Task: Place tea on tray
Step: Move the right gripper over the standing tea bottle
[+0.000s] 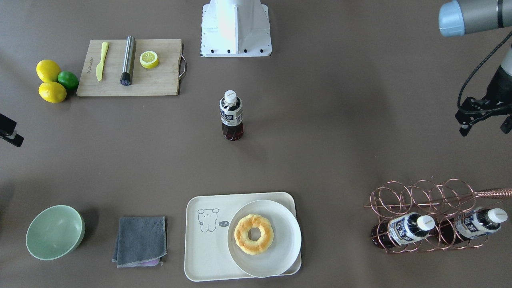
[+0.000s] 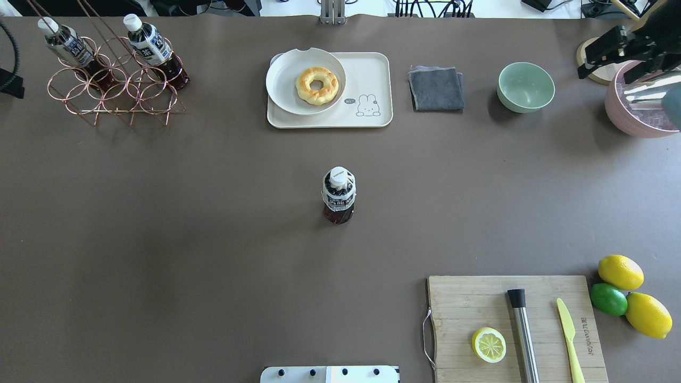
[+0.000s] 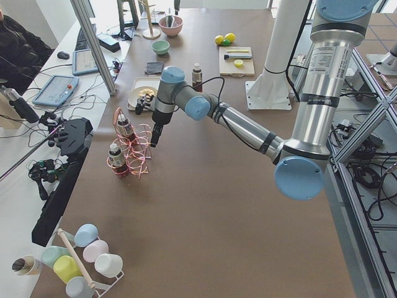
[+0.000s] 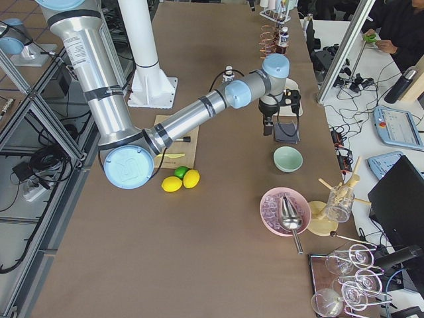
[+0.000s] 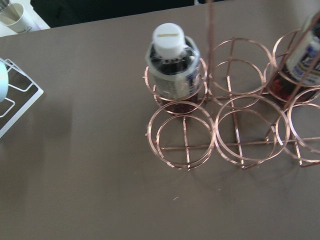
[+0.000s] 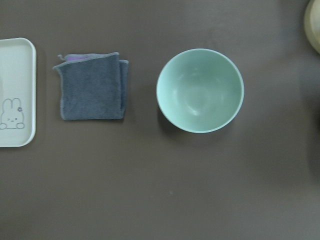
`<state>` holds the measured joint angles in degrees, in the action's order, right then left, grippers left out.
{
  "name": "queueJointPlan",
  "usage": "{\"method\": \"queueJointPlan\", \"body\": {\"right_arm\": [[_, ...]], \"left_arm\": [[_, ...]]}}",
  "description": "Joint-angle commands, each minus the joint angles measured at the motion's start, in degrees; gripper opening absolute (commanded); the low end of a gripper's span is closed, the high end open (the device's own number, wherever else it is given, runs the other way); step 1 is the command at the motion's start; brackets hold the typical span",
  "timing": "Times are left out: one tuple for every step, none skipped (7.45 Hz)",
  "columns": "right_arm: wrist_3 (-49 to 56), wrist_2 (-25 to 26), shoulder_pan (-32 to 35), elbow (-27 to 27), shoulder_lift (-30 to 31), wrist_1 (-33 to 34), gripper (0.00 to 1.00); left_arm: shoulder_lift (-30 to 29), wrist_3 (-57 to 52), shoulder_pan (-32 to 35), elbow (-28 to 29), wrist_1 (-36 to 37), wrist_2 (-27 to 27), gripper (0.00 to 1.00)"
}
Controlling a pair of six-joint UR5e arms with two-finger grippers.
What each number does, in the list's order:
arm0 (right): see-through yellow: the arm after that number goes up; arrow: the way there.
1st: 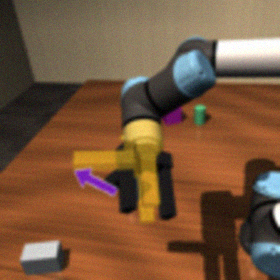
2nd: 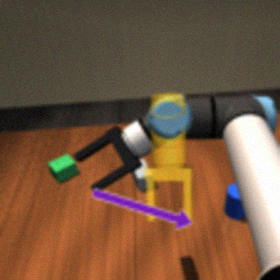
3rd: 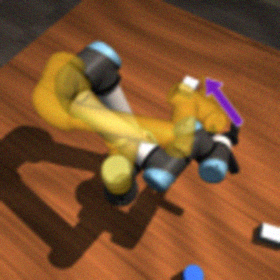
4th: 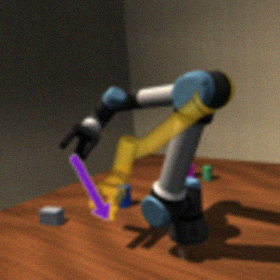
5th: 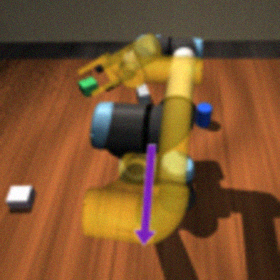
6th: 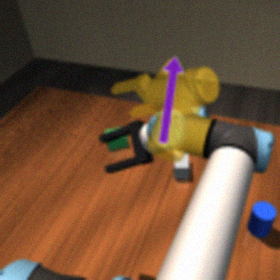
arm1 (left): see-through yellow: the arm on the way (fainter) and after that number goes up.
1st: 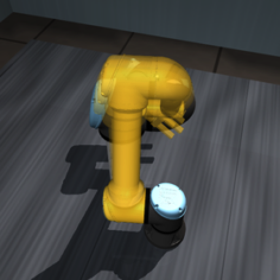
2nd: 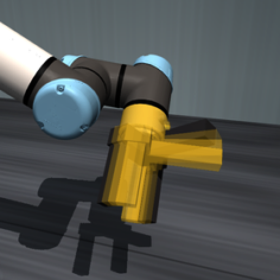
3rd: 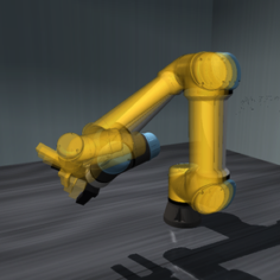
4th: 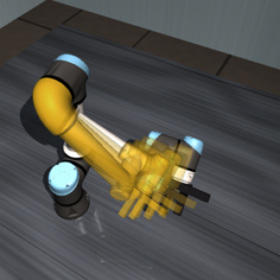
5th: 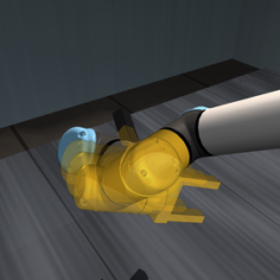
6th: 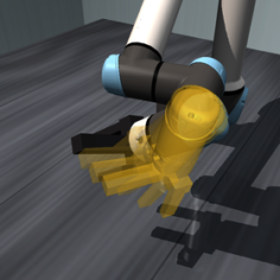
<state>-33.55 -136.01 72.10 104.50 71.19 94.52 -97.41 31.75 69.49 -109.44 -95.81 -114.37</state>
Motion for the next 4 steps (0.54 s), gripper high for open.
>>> {"method": "queueJointPlan", "body": {"right_arm": [[-18.7,5.6,-10.9,4.3,-7.7,0.6,1.0],[-24.0,7.4,-14.5,4.3,-10.6,0.7,1.0],[-27.0,9.3,-17.1,4.3,-14.3,3.4,1.0],[-29.3,11.2,-19.5,4.3,-19.0,8.9,1.0]], "left_arm": [[4.2,-6.4,8.8,1.9,0.1,-7.4,0.98],[4.5,-6.6,10.4,4.1,-0.1,-9.3,0.98],[4.6,-8.4,12.8,4.8,0.2,-10.8,0.98],[4.5,-12.7,15.4,6.9,1.1,-13.7,0.98]]}}
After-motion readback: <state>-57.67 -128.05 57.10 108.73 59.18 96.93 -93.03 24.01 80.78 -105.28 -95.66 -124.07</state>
